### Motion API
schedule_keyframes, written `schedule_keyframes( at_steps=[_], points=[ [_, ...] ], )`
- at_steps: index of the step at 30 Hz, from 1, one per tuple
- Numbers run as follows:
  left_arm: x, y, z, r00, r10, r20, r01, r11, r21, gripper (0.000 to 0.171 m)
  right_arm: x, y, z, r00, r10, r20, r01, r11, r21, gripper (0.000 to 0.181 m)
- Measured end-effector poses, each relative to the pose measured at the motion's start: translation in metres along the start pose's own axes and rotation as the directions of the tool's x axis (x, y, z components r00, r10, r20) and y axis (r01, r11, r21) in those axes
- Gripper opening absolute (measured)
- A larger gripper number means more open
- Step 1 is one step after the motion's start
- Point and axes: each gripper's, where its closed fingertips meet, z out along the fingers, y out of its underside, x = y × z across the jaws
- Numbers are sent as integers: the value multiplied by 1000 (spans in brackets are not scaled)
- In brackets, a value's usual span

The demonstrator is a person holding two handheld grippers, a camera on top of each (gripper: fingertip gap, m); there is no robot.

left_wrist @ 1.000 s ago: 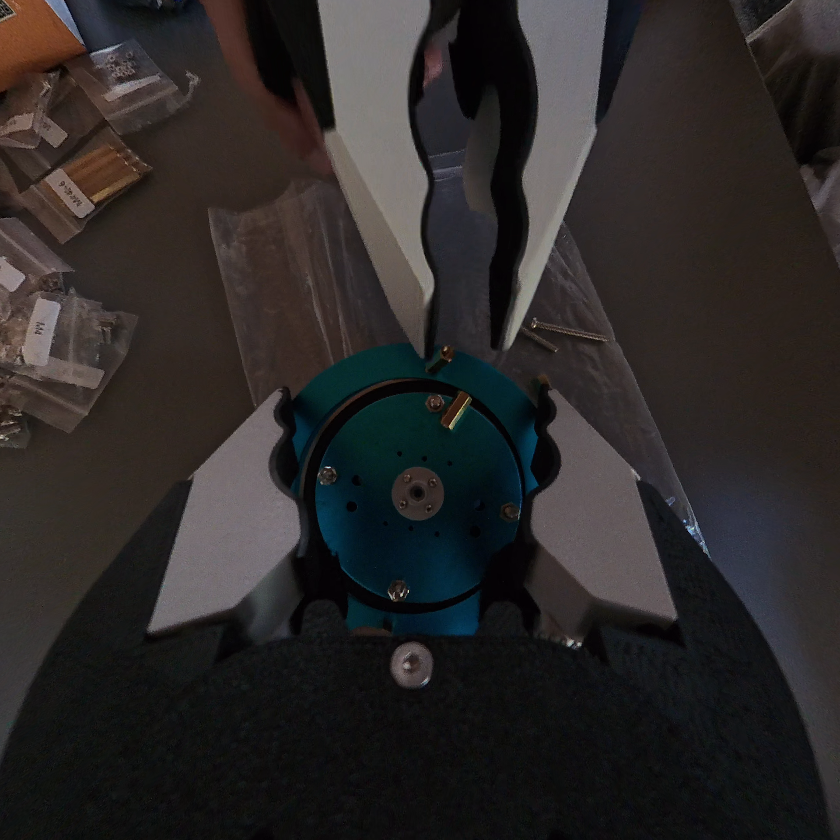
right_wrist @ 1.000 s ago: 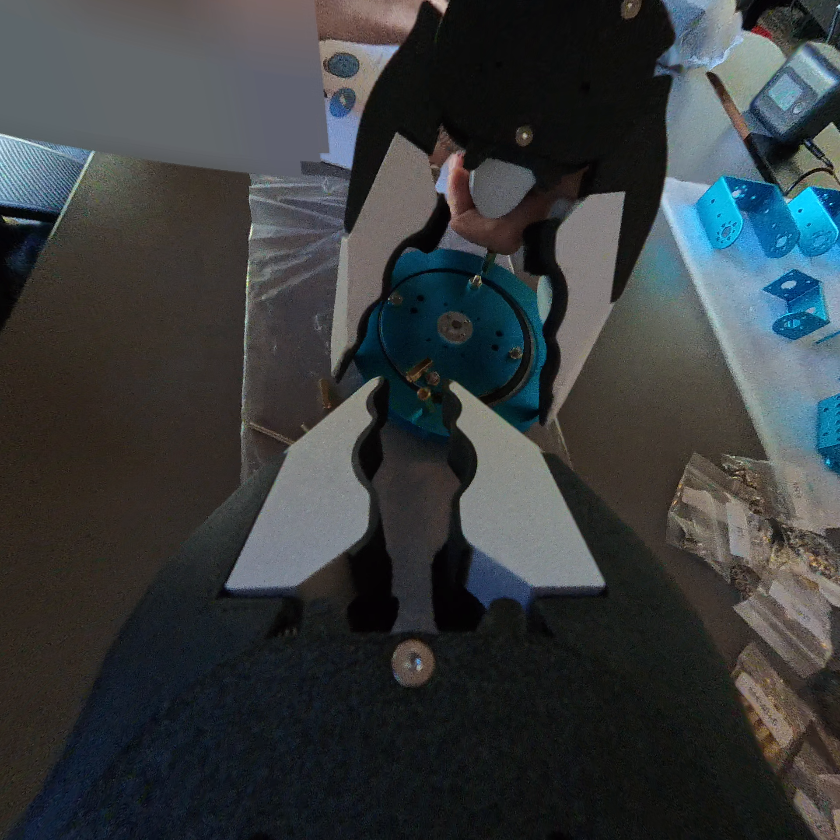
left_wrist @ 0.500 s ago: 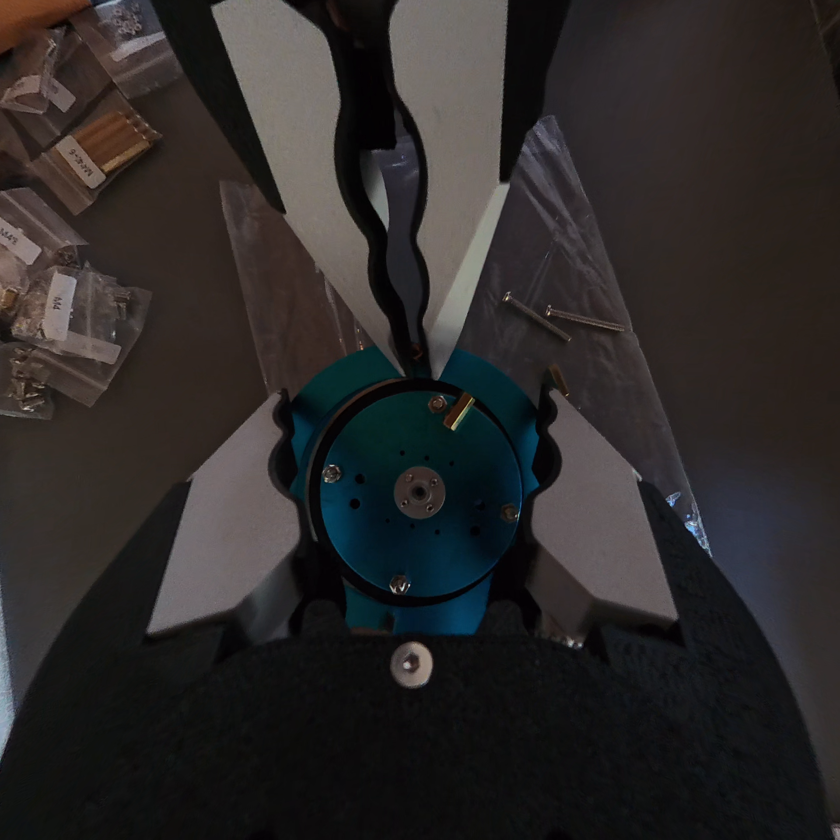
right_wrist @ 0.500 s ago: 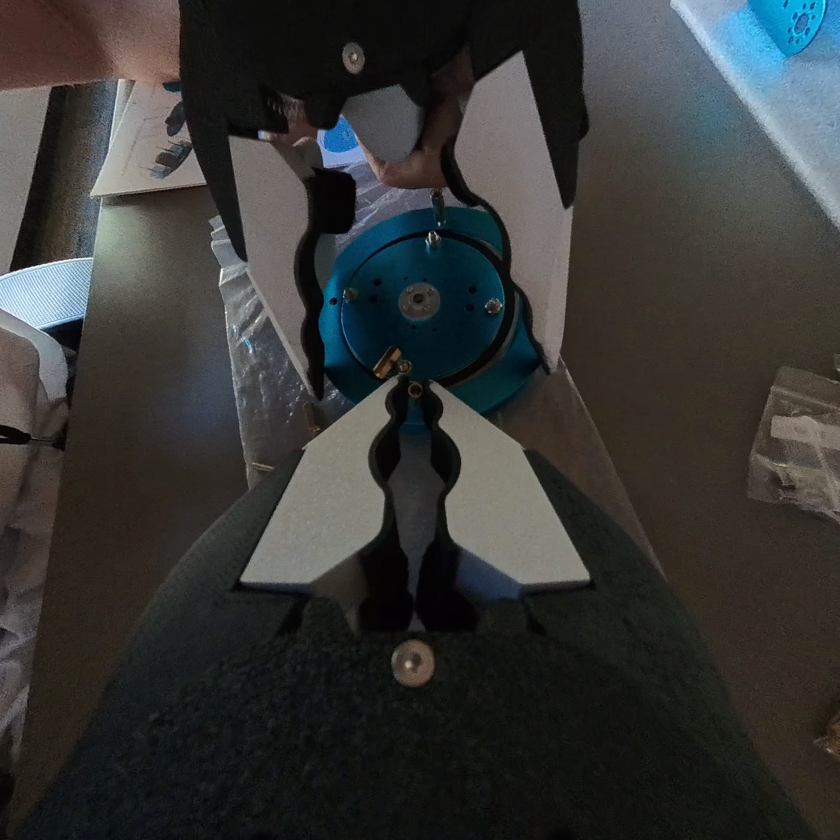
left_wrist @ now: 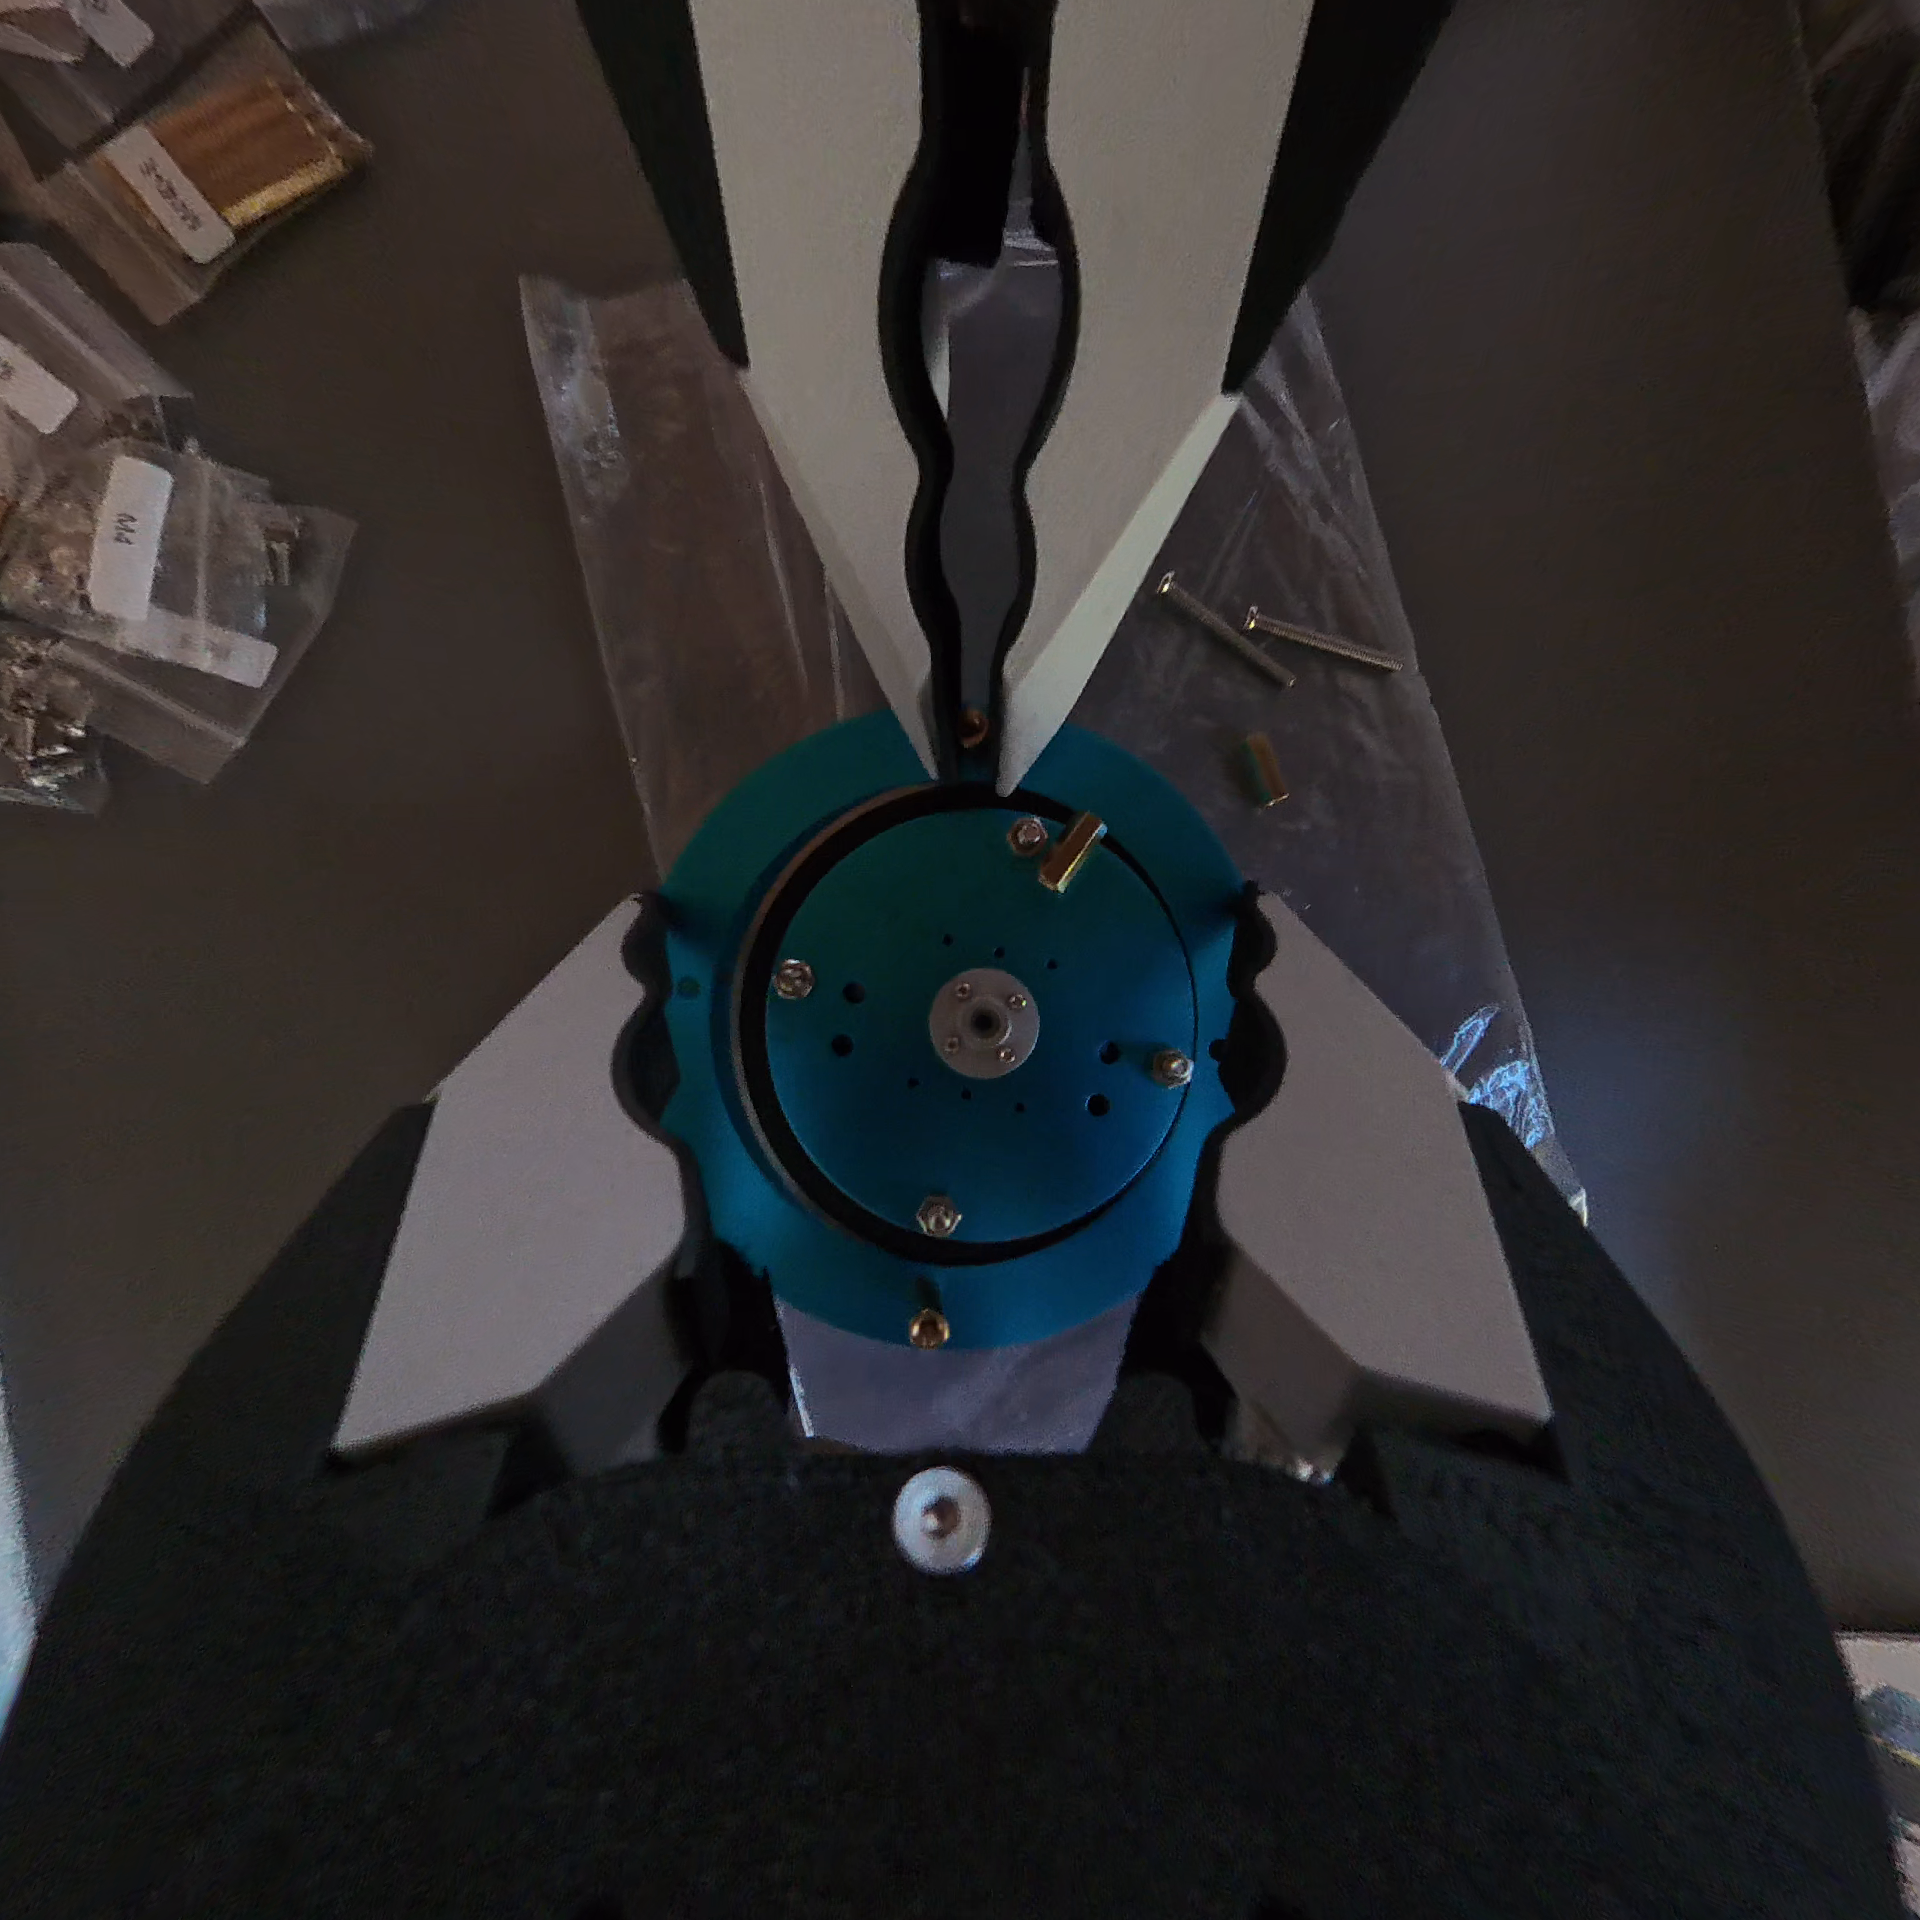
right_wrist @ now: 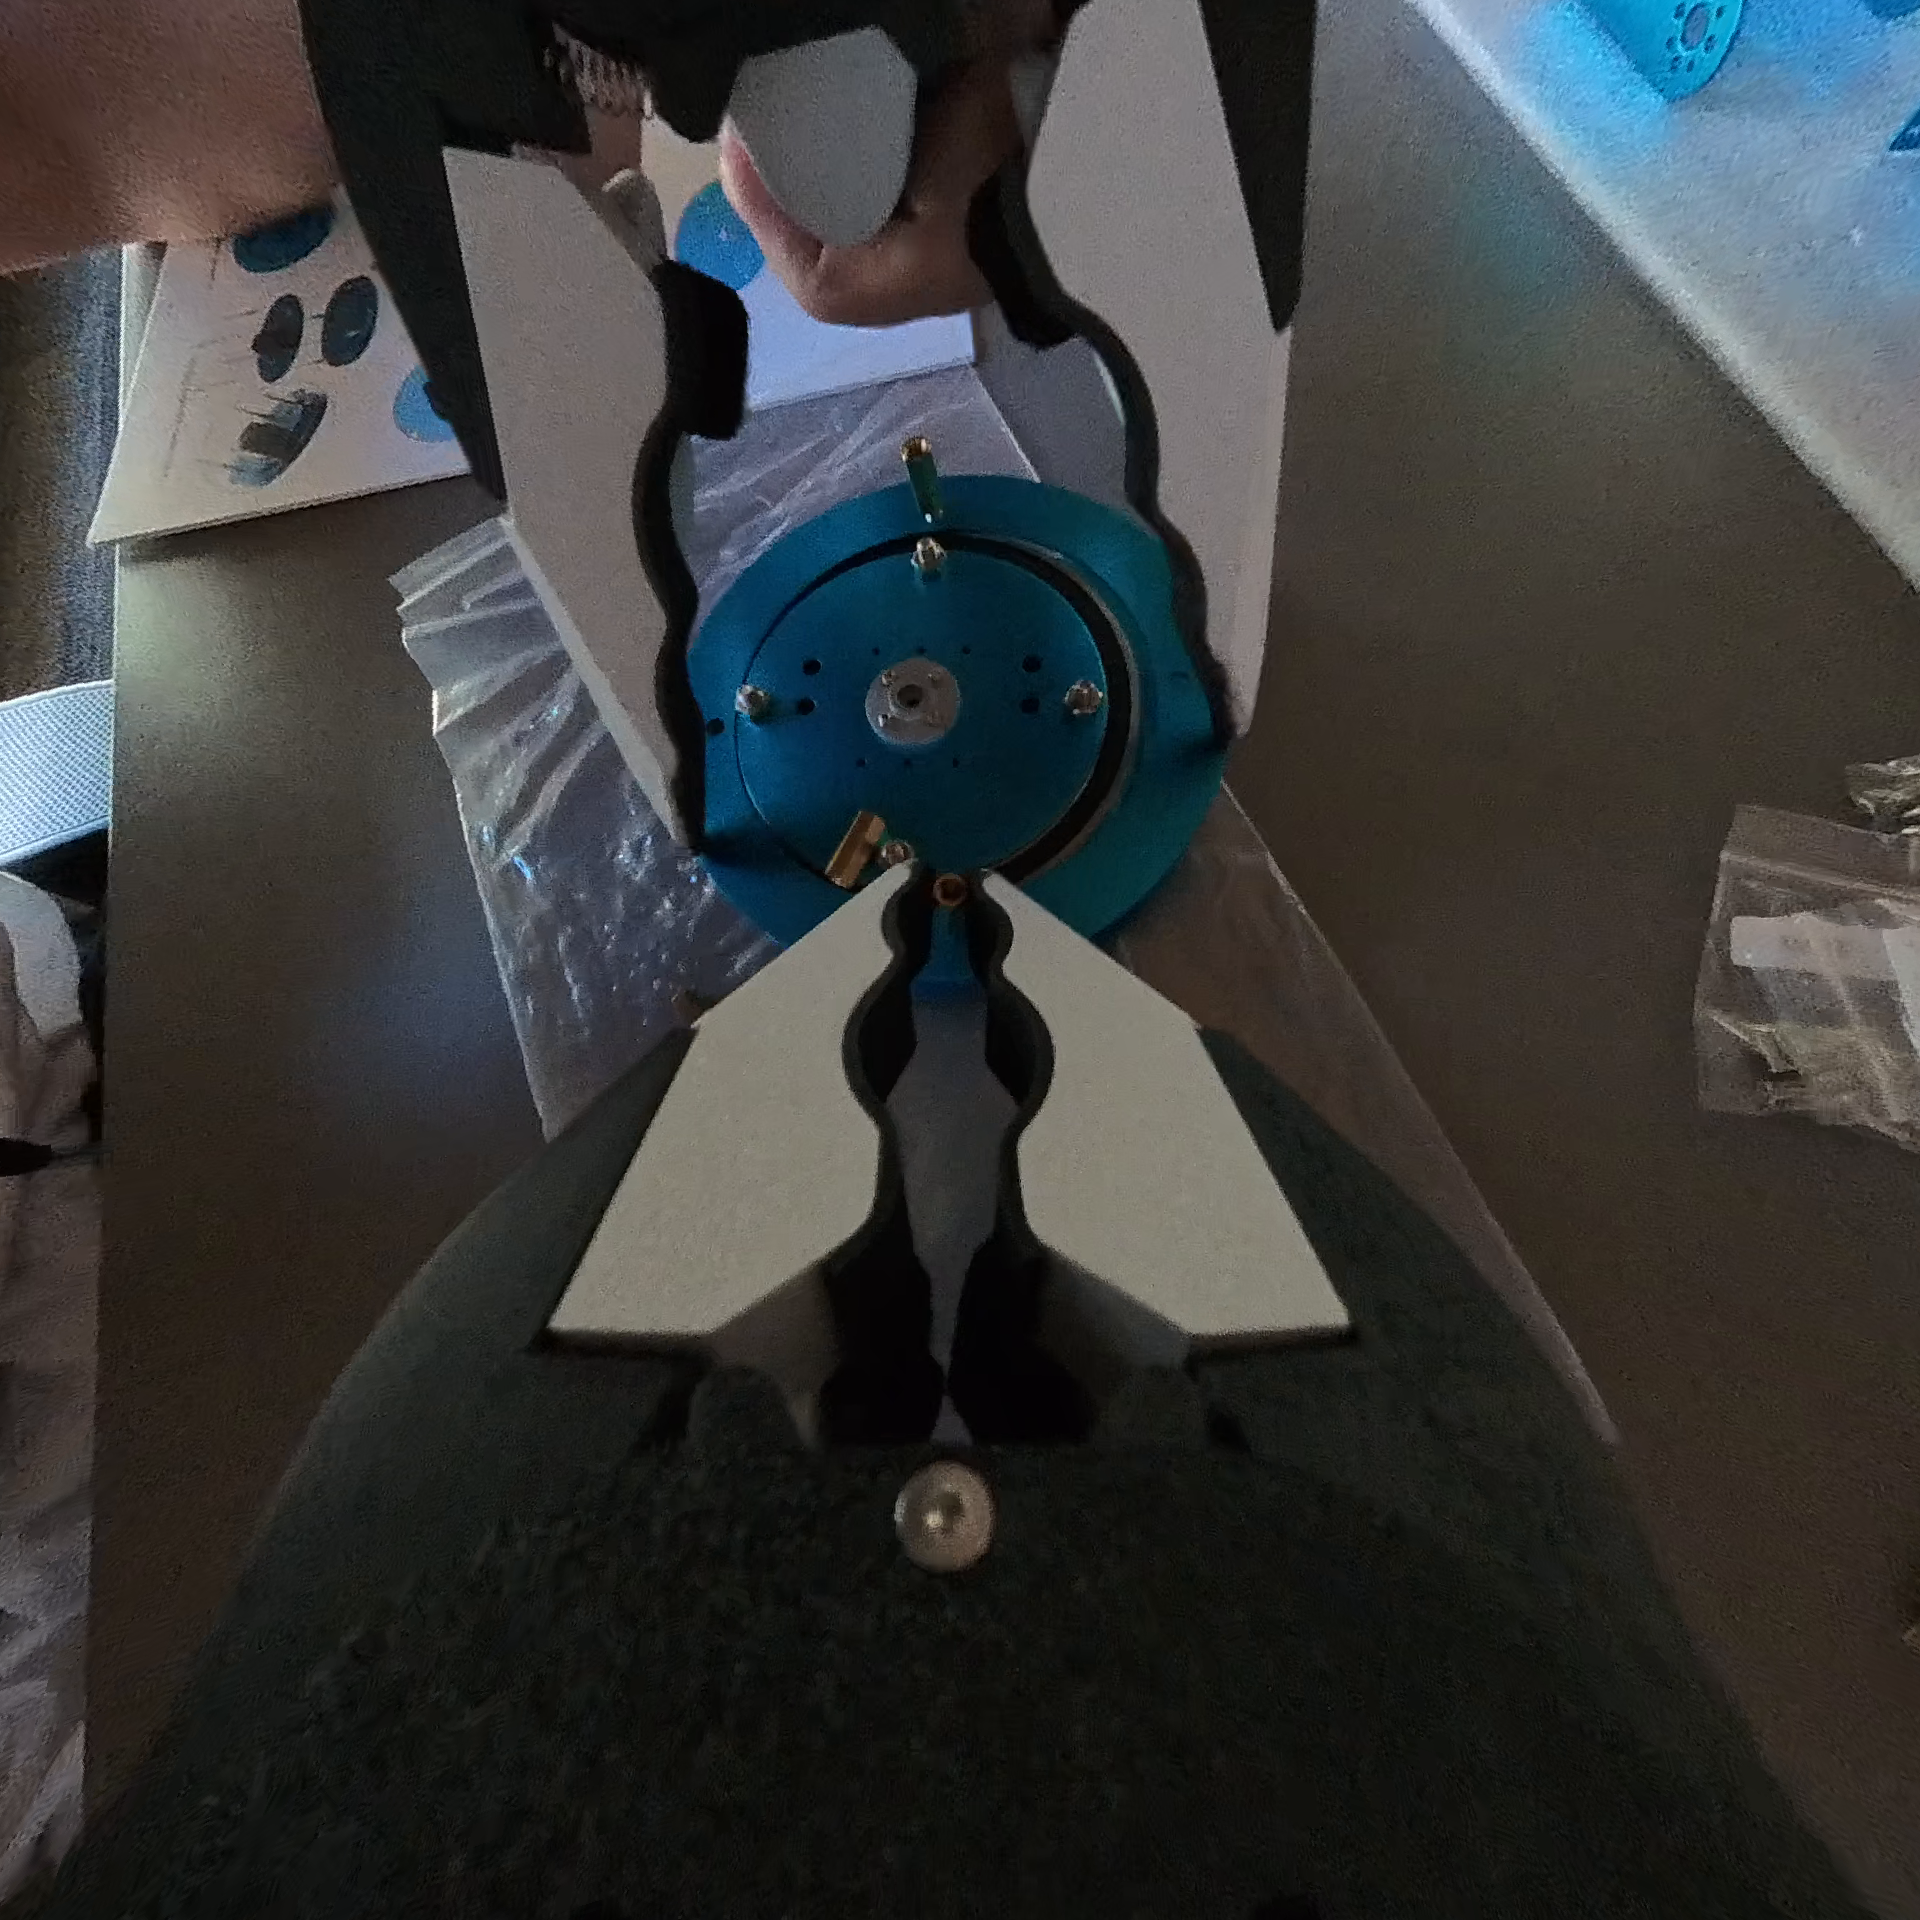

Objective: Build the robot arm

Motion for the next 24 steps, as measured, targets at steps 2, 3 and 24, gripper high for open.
schedule_keyframes(
  at_steps=[2,3,24],
  points=[
    [-1,0,-1,1000,-1,4,1,1000,-1,105,2,0,0,1000,5,-21,-4,1000,7,5],
    [-1,1,-1,1000,2,8,-2,1000,0,104,1,0,-1,1000,-3,-22,3,1000,12,5],
    [-6,0,-2,1000,-11,23,11,1000,19,95,-3,0,-14,990,-121,75,113,989,100,12]
  ],
)
